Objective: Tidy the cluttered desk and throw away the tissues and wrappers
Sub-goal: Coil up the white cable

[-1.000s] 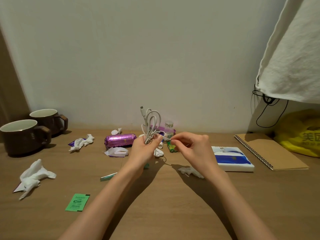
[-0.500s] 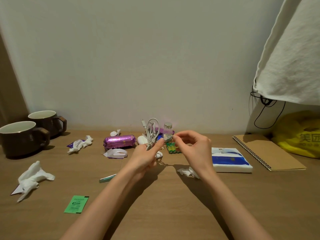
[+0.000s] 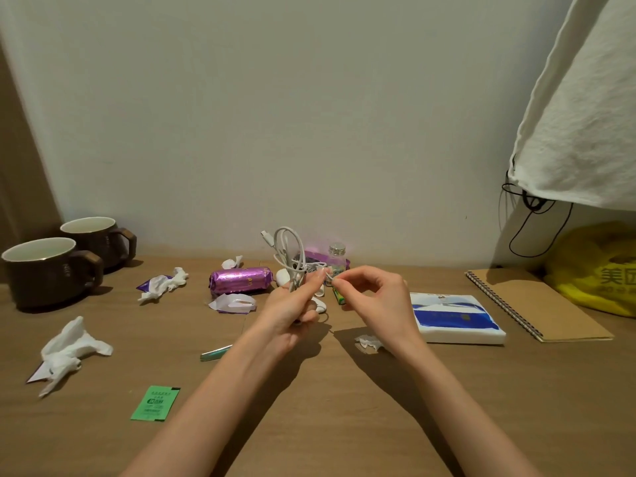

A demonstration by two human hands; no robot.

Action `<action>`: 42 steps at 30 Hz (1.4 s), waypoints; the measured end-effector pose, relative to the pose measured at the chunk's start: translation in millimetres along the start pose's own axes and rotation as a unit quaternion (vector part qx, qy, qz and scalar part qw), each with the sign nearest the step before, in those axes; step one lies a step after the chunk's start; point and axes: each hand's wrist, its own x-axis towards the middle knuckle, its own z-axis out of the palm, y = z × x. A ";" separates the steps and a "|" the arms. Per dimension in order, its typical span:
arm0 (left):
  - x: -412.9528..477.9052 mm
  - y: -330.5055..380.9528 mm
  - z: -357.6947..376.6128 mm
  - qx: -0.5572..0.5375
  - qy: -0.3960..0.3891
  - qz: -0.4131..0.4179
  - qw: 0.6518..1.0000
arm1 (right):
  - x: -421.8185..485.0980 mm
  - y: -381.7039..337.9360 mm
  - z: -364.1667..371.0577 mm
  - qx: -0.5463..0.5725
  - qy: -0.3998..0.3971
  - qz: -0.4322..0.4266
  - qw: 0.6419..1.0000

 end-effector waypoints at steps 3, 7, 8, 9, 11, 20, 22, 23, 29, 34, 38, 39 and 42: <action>2.9 -1.0 -0.3 -0.051 0.021 0.001 0.998 | 1.0 -1.2 0.5 0.016 -0.006 0.015 1.000; 7.3 4.1 -5.4 -0.082 0.055 0.029 0.995 | 2.4 -2.7 -4.4 0.024 -0.001 0.029 0.999; 8.4 6.7 -7.4 -0.084 0.064 0.035 0.994 | 2.6 -3.5 -5.9 0.025 -0.002 0.030 0.999; 9.3 9.3 -9.4 -0.087 0.075 0.040 0.993 | 2.7 -4.5 -7.2 0.025 -0.002 0.028 0.999; 11.8 14.2 -13.9 -0.109 0.099 0.047 0.988 | 2.6 -5.8 -8.8 0.025 0.002 0.025 0.999; 18.8 17.3 -26.5 -0.039 0.182 0.144 0.972 | 5.9 1.4 -13.7 -0.009 0.064 0.006 0.998; 19.2 19.7 -28.5 -0.038 0.193 0.148 0.969 | 6.6 4.1 -14.3 -0.027 0.061 0.003 0.998; 19.7 21.5 -30.4 -0.034 0.198 0.152 0.968 | 7.1 5.4 -14.2 -0.036 0.061 0.002 0.997; 23.9 25.9 -43.8 0.034 0.188 0.158 0.969 | 7.0 4.6 -12.9 -0.036 0.036 0.019 0.999; 23.9 32.6 -48.9 0.057 0.126 0.119 0.983 | 8.1 9.9 -17.3 -0.113 -0.013 0.006 0.994; 26.6 34.0 -58.3 0.111 0.163 0.133 0.971 | 7.2 6.0 -22.8 -0.147 -0.082 -0.009 0.986; 27.8 33.4 -60.4 0.153 0.179 0.140 0.962 | 7.4 4.1 -25.9 -0.150 -0.091 -0.014 0.984; 31.9 31.8 -63.5 0.223 0.203 0.154 0.941 | 8.2 0.7 -34.0 -0.148 -0.101 -0.021 0.984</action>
